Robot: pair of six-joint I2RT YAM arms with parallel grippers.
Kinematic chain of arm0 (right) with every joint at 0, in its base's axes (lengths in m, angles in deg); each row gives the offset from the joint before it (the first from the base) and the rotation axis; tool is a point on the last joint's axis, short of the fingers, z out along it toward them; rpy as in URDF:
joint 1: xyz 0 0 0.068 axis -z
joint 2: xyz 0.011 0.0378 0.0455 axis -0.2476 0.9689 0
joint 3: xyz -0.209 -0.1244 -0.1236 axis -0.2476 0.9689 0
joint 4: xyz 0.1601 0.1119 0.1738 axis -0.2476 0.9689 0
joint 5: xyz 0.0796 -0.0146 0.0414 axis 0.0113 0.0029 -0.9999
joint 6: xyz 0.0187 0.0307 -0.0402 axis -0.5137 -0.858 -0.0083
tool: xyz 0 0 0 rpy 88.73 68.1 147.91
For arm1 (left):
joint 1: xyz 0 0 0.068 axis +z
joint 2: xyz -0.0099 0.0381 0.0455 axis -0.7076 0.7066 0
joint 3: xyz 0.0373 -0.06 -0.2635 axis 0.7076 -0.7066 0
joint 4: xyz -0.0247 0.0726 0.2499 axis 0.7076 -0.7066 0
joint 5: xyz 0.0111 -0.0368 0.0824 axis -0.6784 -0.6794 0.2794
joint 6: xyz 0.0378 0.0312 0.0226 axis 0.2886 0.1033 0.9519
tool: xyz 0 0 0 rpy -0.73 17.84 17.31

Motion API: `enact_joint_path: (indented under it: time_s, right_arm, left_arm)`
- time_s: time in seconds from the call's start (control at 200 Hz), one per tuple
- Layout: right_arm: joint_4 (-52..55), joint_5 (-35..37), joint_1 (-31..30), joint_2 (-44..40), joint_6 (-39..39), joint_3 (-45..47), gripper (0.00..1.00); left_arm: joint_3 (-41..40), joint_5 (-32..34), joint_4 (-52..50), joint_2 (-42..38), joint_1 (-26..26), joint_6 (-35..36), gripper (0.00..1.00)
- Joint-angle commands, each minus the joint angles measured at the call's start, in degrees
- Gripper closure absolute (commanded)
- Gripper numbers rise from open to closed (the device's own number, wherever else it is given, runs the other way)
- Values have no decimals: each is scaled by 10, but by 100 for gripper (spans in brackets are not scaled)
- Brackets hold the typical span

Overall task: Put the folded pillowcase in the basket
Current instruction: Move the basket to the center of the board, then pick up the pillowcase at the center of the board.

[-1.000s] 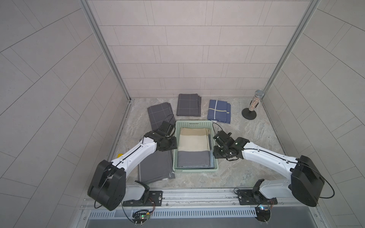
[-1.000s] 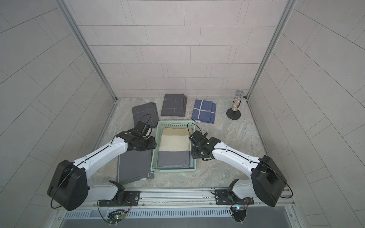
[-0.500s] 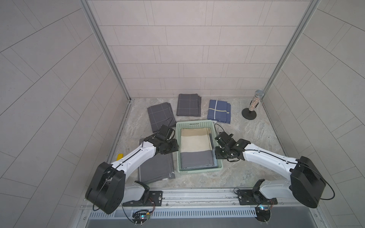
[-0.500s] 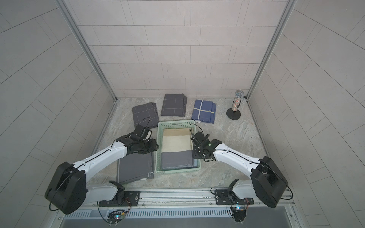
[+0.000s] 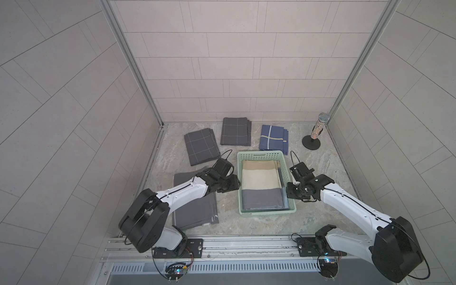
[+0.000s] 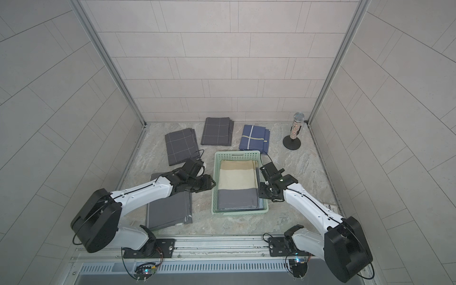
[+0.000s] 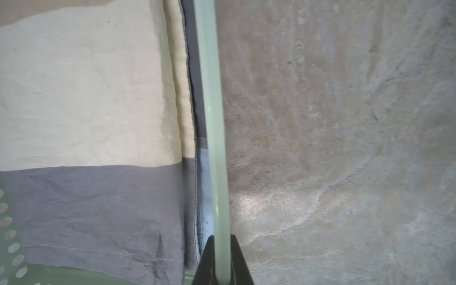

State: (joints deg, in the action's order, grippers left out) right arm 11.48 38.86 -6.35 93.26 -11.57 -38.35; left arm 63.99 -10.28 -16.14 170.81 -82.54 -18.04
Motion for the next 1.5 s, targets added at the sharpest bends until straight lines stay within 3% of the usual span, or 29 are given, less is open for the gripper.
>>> enact_joint_path:
  time_s: [0.0,0.15,0.34,0.475,0.575,0.705,0.825,0.896,0.981,1.041,1.261,1.496]
  right_arm:
    - [34,54,40,9,13,-21,93]
    - [36,54,53,39,20,-43,68]
    - [54,53,53,40,26,-65,52]
    - [99,63,34,-26,16,-94,45]
    - [135,73,-3,-73,1,-135,43]
    - [146,96,-106,-74,-36,-189,41]
    - [94,110,-256,-5,-89,-230,39]
    - [42,106,-337,55,-113,-257,38]
    - [-5,93,-407,144,-126,-302,36]
    - [-27,89,-446,207,-131,-339,34]
    - [-54,63,-505,427,-134,-459,32]
    - [-118,0,-503,522,-164,-467,30]
  left_arm:
    - [35,-2,-25,31,-6,-12,51]
    - [48,4,-39,34,-17,-11,51]
    - [30,22,-76,-25,-18,5,45]
    - [36,93,-148,-110,-10,39,40]
    - [41,68,-195,-175,46,65,31]
    - [46,50,-272,-223,158,103,30]
    - [80,51,-348,-198,241,142,31]
    - [80,14,-358,-184,313,152,31]
    - [69,-41,-358,-178,408,159,34]
    - [66,-33,-364,-178,445,159,34]
    - [27,-27,-338,-222,511,113,35]
    - [33,-37,-334,-217,532,110,36]
